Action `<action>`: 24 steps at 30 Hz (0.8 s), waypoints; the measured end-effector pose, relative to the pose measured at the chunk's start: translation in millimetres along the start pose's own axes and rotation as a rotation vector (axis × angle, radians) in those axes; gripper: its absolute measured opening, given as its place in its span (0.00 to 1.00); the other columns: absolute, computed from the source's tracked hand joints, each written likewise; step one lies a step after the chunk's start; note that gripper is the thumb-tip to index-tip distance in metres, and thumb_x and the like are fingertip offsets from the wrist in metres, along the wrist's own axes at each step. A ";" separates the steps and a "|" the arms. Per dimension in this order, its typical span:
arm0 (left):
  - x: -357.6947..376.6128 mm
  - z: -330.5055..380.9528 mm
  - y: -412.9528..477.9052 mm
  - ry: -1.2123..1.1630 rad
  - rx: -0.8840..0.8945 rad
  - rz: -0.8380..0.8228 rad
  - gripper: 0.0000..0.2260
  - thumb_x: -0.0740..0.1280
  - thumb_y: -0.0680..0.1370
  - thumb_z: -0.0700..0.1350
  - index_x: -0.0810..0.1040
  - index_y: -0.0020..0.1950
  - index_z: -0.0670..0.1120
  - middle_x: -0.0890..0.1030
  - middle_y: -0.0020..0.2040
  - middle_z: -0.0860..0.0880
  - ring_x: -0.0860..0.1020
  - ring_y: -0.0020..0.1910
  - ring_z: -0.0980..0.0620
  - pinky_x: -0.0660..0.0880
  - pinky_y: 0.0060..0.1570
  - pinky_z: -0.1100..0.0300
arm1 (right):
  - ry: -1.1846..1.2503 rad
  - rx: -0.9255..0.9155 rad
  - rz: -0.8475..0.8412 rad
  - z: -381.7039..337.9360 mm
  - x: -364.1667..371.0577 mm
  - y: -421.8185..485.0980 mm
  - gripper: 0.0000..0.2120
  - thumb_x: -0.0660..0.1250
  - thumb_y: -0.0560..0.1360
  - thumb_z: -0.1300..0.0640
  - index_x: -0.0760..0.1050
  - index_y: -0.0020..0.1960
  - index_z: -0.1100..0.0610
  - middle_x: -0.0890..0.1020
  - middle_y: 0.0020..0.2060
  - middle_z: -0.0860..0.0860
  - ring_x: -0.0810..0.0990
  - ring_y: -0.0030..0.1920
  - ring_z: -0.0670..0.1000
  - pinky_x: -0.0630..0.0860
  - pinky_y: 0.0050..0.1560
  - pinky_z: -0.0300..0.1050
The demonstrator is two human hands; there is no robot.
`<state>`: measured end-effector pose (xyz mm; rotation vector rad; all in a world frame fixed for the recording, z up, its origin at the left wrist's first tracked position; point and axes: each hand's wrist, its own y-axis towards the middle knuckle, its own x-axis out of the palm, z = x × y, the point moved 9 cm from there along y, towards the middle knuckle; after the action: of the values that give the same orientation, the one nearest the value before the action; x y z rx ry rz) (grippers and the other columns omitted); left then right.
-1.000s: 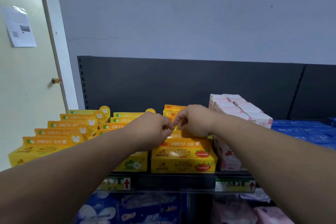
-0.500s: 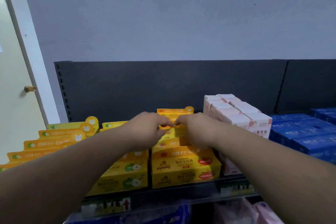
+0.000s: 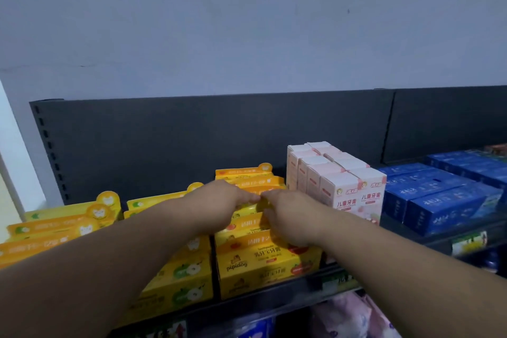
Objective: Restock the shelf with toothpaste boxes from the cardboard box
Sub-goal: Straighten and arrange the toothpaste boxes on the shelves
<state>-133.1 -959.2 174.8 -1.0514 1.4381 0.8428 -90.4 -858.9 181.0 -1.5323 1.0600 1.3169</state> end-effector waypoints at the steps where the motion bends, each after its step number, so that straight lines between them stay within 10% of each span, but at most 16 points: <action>1: 0.0 0.4 -0.7 0.024 -0.010 -0.022 0.31 0.61 0.80 0.40 0.54 0.72 0.71 0.67 0.71 0.49 0.70 0.66 0.45 0.75 0.59 0.51 | 0.001 0.000 -0.012 -0.4 1.0 0.7 0.25 0.60 0.82 0.57 0.58 0.77 0.54 0.69 0.71 0.55 0.70 0.69 0.58 0.71 0.67 0.53; 6: -13.6 -0.2 -10.0 -0.063 0.109 0.070 0.17 0.59 0.82 0.48 0.70 0.70 0.60 0.71 0.70 0.52 0.66 0.71 0.51 0.59 0.72 0.52 | 0.044 -0.011 -0.025 -3.8 4.2 3.8 0.25 0.61 0.81 0.57 0.59 0.77 0.52 0.70 0.71 0.54 0.70 0.68 0.57 0.72 0.66 0.53; 9: -14.4 1.9 -14.4 0.085 0.113 0.118 0.23 0.58 0.82 0.46 0.58 0.75 0.62 0.58 0.77 0.58 0.53 0.77 0.54 0.40 0.75 0.49 | 0.129 0.001 0.007 -2.1 2.0 5.0 0.25 0.59 0.83 0.54 0.57 0.78 0.52 0.68 0.72 0.54 0.68 0.70 0.56 0.70 0.68 0.52; 16: -10.7 -10.7 3.8 -0.022 -0.005 0.082 0.24 0.55 0.82 0.55 0.50 0.77 0.61 0.46 0.79 0.54 0.46 0.78 0.49 0.41 0.74 0.47 | 0.166 -0.023 0.064 -2.1 -1.1 7.2 0.28 0.57 0.83 0.51 0.51 0.80 0.53 0.56 0.78 0.51 0.55 0.77 0.54 0.58 0.75 0.50; 24: -20.5 -40.5 40.2 -0.155 -0.100 0.060 0.25 0.58 0.82 0.53 0.53 0.77 0.62 0.51 0.79 0.54 0.51 0.77 0.47 0.44 0.74 0.40 | -0.242 0.040 -0.128 -12.0 -28.3 51.2 0.37 0.65 0.78 0.60 0.48 0.80 0.49 0.63 0.75 0.55 0.68 0.71 0.59 0.73 0.63 0.50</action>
<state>-185.2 -979.5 198.2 -0.9984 1.3130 1.0254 -138.4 -883.3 206.9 -1.3483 0.8176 1.3444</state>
